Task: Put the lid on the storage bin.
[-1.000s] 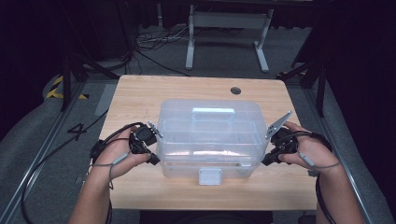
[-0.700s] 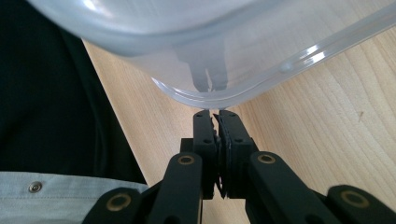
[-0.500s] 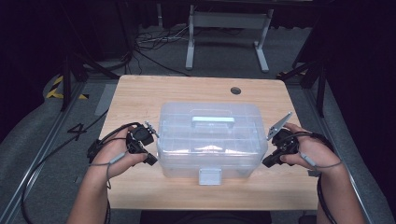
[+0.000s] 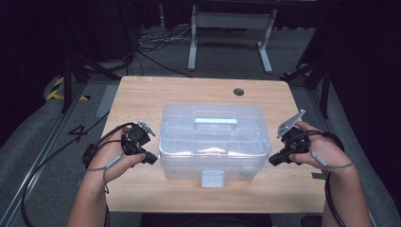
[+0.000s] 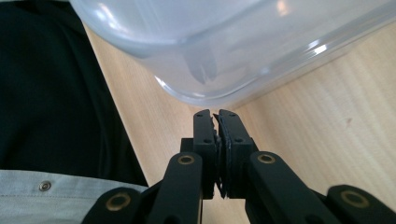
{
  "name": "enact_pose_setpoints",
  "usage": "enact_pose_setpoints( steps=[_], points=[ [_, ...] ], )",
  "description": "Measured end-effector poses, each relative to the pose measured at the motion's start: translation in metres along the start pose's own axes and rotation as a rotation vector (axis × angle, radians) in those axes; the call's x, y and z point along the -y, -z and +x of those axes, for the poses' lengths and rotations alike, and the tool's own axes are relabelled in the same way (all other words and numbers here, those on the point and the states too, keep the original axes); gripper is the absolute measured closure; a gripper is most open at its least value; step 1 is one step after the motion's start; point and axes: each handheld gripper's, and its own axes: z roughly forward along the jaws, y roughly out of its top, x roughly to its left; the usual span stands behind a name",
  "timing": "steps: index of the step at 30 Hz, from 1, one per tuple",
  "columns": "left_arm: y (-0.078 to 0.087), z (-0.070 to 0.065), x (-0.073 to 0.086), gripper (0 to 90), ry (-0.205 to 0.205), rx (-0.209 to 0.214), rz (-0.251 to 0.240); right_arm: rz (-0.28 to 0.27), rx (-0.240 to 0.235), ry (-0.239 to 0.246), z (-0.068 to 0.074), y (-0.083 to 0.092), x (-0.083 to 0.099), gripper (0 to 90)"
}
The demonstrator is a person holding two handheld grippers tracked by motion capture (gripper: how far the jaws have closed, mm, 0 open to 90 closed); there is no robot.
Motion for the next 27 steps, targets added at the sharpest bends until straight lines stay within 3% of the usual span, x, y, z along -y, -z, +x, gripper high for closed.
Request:
enact_pose_setpoints(
  steps=[8, 18, 21, 23, 25, 27],
  points=[
    [0.013, 0.013, 0.007, 81.0, 0.039, -0.041, -0.142, -0.084, 0.039, -0.020, -0.005, 0.015, 0.005, 84.1],
    [0.020, 0.025, 0.012, 70.9, 0.079, -0.084, -0.267, -0.282, 0.155, -0.071, -0.017, 0.033, 0.011, 77.8],
    [0.020, 0.031, 0.014, 68.7, 0.097, -0.117, -0.313, -0.378, 0.205, -0.106, -0.024, 0.039, 0.013, 76.8],
    [0.021, 0.033, 0.014, 67.5, 0.104, -0.124, -0.328, -0.397, 0.216, -0.112, -0.025, 0.040, 0.014, 76.6],
    [0.021, 0.037, 0.016, 64.9, 0.110, -0.134, -0.351, -0.467, 0.262, -0.138, -0.031, 0.042, 0.015, 73.1],
    [0.020, 0.040, 0.017, 64.7, 0.121, -0.141, -0.371, -0.482, 0.268, -0.148, -0.033, 0.042, 0.016, 73.1]
  ],
)
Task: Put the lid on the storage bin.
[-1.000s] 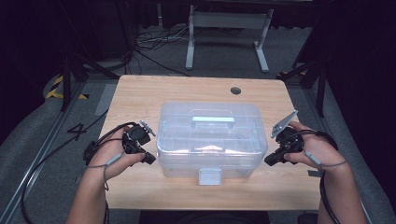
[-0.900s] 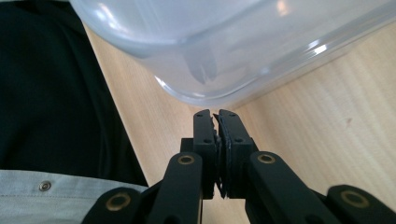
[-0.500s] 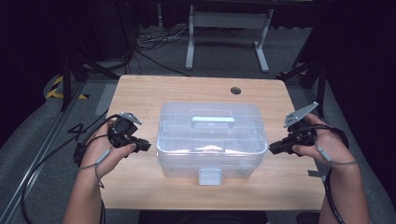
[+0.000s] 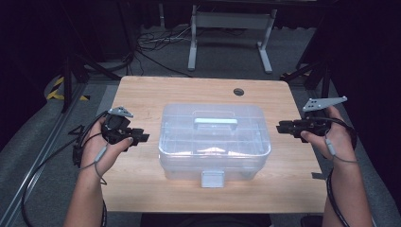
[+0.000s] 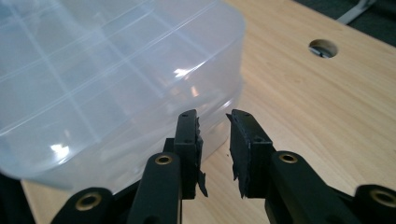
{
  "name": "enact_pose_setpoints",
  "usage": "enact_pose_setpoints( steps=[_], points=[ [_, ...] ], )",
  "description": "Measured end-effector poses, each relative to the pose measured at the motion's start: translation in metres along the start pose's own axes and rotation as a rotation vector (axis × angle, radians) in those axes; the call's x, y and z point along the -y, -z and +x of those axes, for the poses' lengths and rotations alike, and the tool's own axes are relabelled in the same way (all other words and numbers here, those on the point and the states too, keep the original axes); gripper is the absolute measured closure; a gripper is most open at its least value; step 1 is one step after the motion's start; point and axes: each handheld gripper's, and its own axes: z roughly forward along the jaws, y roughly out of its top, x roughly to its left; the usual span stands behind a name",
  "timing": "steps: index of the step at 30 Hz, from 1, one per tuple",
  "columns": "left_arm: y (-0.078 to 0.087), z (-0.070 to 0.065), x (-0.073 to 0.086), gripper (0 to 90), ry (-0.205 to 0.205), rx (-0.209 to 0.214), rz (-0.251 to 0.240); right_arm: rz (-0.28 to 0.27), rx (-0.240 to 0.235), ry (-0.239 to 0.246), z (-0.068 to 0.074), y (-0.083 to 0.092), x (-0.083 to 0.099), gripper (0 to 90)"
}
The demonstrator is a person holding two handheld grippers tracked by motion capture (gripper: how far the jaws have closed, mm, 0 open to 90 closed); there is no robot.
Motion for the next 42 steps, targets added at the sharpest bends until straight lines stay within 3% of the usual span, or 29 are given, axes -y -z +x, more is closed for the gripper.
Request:
enact_pose_setpoints(
  steps=[6, 13, 18, 26, 31, 34, 42],
  points=[
    [-0.004, 0.013, 0.003, 58.5, 0.008, -0.028, -0.072, -0.055, 0.078, -0.079, -0.016, -0.008, 0.005, 70.4],
    [-0.014, 0.028, 0.006, 55.0, 0.030, -0.037, -0.112, -0.084, 0.134, -0.122, -0.033, -0.025, 0.015, 67.4],
    [-0.024, 0.034, 0.007, 50.1, 0.010, -0.037, -0.138, -0.086, 0.156, -0.163, -0.046, -0.033, 0.025, 67.7],
    [-0.040, 0.045, 0.010, 47.5, 0.024, -0.052, -0.156, -0.080, 0.181, -0.231, -0.068, -0.047, 0.045, 68.1],
    [-0.048, 0.054, 0.014, 46.9, 0.023, -0.047, -0.184, -0.070, 0.185, -0.242, -0.078, -0.056, 0.055, 67.8],
    [-0.053, 0.057, 0.016, 45.4, 0.020, -0.059, -0.172, -0.072, 0.193, -0.247, -0.082, -0.059, 0.059, 67.2],
    [-0.067, 0.070, 0.026, 44.4, 0.058, -0.069, -0.138, -0.067, 0.204, -0.225, -0.091, -0.075, 0.072, 65.4]
  ],
)
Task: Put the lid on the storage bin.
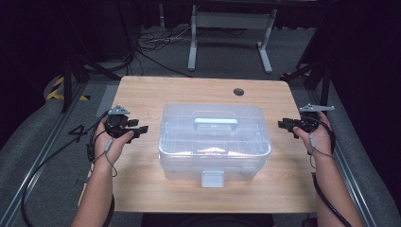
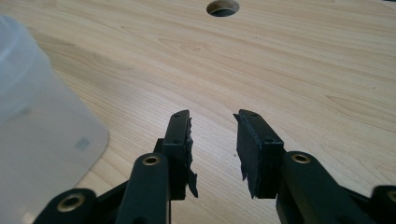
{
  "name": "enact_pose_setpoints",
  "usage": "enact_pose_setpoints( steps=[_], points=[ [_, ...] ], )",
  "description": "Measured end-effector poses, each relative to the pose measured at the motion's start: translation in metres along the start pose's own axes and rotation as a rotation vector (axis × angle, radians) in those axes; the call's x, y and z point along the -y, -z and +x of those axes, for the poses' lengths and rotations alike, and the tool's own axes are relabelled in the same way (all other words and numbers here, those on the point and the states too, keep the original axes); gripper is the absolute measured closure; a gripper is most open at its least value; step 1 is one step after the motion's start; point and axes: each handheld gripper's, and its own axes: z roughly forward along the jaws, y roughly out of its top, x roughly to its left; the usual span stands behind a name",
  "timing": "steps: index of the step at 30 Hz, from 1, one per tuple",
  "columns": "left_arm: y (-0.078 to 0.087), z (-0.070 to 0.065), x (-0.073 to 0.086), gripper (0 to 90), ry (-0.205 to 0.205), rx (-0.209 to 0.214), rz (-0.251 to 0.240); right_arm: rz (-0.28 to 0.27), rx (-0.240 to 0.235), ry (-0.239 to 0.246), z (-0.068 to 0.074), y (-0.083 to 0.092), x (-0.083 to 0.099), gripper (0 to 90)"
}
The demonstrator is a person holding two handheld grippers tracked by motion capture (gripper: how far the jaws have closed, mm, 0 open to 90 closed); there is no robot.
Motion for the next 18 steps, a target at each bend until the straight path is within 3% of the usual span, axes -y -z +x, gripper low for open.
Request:
enact_pose_setpoints(
  steps=[11, 15, 18],
  points=[
    [-0.015, 0.015, 0.015, 38.2, 0.003, -0.041, -0.016, -0.009, 0.004, 0.006, -0.003, -0.021, 0.011, 57.8],
    [-0.021, 0.018, 0.019, 36.1, 0.002, -0.042, 0.000, -0.030, 0.013, 0.026, -0.001, -0.031, 0.014, 48.3],
    [-0.024, 0.021, 0.022, 35.2, 0.007, -0.045, 0.011, -0.059, 0.046, 0.042, 0.001, -0.039, 0.015, 43.8]
  ],
)
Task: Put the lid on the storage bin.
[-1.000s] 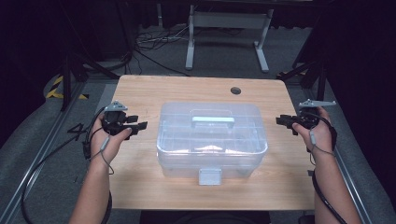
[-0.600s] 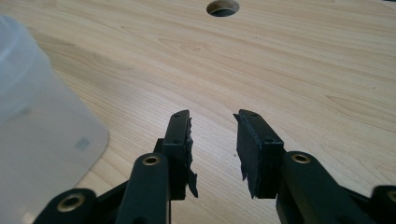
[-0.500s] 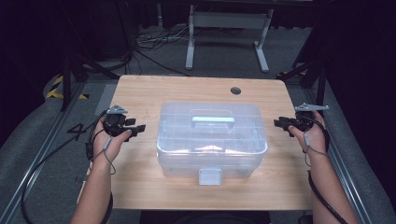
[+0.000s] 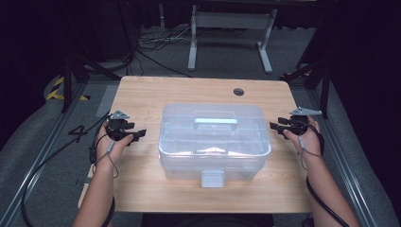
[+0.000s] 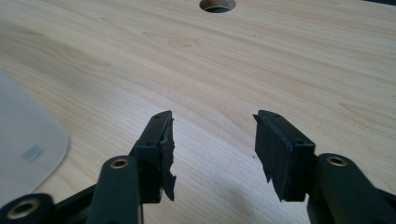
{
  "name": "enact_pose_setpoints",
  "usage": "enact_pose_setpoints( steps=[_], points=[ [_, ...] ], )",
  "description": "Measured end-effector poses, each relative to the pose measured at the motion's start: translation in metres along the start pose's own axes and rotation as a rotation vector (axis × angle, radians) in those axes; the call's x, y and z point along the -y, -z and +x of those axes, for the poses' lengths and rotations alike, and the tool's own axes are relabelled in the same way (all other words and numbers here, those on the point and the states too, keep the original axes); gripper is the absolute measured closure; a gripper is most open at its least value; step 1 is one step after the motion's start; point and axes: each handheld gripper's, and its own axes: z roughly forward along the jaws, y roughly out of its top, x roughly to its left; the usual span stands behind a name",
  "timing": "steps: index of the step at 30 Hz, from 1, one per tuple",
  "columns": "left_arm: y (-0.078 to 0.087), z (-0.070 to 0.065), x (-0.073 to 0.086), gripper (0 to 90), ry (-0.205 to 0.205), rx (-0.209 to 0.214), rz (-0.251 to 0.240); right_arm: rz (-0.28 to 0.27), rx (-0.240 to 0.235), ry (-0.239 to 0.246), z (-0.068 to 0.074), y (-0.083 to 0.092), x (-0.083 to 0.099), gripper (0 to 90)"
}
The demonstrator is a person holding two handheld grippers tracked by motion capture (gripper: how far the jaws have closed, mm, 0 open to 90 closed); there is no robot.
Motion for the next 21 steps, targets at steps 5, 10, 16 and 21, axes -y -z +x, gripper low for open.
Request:
enact_pose_setpoints(
  steps=[5, 10, 16, 21],
  points=[
    [-0.001, 0.001, 0.001, 35.0, 0.004, 0.001, 0.010, -0.044, 0.049, 0.010, 0.001, -0.009, 0.004, 36.8],
    [-0.005, 0.001, 0.002, 34.9, 0.003, 0.005, 0.020, -0.063, 0.064, -0.011, -0.003, -0.012, 0.007, 31.9],
    [-0.005, 0.001, 0.002, 34.8, -0.004, 0.001, 0.023, -0.039, 0.096, -0.037, -0.006, -0.014, 0.009, 23.9],
    [-0.004, 0.001, 0.001, 34.5, 0.001, 0.001, 0.017, -0.015, 0.078, -0.040, -0.007, -0.013, 0.009, 23.9]
  ],
)
